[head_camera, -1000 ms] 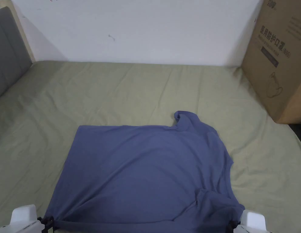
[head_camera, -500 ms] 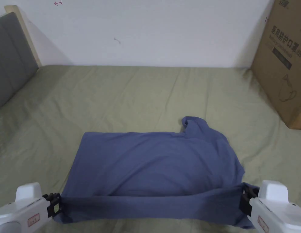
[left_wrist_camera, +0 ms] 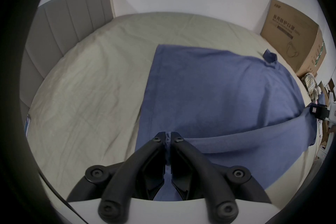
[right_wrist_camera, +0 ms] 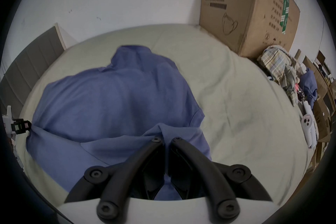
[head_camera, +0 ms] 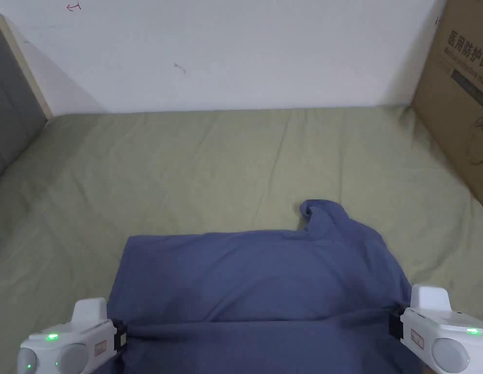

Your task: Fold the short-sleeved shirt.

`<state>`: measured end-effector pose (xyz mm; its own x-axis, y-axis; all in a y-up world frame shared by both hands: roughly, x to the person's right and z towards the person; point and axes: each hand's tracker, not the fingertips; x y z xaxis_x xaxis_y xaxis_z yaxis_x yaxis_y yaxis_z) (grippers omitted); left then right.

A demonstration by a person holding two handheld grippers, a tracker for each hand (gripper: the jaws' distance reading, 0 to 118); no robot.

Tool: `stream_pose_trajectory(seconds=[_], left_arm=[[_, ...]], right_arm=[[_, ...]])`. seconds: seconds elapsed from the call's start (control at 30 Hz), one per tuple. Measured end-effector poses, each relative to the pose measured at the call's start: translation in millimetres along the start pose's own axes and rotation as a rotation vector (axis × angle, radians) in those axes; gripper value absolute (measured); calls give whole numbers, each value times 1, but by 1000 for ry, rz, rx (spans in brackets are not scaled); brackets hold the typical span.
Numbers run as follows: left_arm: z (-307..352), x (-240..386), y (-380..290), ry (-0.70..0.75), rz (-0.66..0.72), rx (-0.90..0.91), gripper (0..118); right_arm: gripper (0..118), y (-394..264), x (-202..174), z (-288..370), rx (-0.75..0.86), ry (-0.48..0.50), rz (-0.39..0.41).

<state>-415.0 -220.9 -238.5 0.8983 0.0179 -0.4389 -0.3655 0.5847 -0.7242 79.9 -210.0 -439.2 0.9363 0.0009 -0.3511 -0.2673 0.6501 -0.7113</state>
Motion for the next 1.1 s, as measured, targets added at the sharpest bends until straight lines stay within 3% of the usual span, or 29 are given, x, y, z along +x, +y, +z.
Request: stream_pose_trajectory(seconds=[0.17,0.23,0.3,0.33,0.37,0.43,0.47,0.5,0.7,0.93,1.03,1.1], left_arm=[[-10,5,-5,24,-1,-2,3],[-5,8,-2,35,6,-5,3],[7,11,1,33,12,-7,16],[15,13,3,27,14,0,27],[23,15,4,21,14,15,51],[37,16,7,14,6,70,82],[49,17,7,14,0,121,94],[65,21,8,10,-4,175,97],[165,45,16,-4,-6,438,97],[247,72,-5,18,3,674,96],[259,79,-22,49,-24,731,86],[265,84,-33,60,-51,752,66]], right_arm=[[1,-9,5,-33,-120,6,-60],[1,-9,5,-30,-95,-2,-77],[3,-3,2,-18,-101,-6,-84],[10,-2,1,-11,-90,-4,-88],[33,1,0,3,-60,-6,-85],[76,7,-2,27,2,-27,-58],[87,11,-2,42,23,-12,-52],[87,15,-1,60,54,7,-46],[87,28,-9,174,338,36,14],[86,8,-28,269,597,-3,55],[83,-5,-37,287,657,-27,74],[72,-13,-42,296,671,-28,86]])
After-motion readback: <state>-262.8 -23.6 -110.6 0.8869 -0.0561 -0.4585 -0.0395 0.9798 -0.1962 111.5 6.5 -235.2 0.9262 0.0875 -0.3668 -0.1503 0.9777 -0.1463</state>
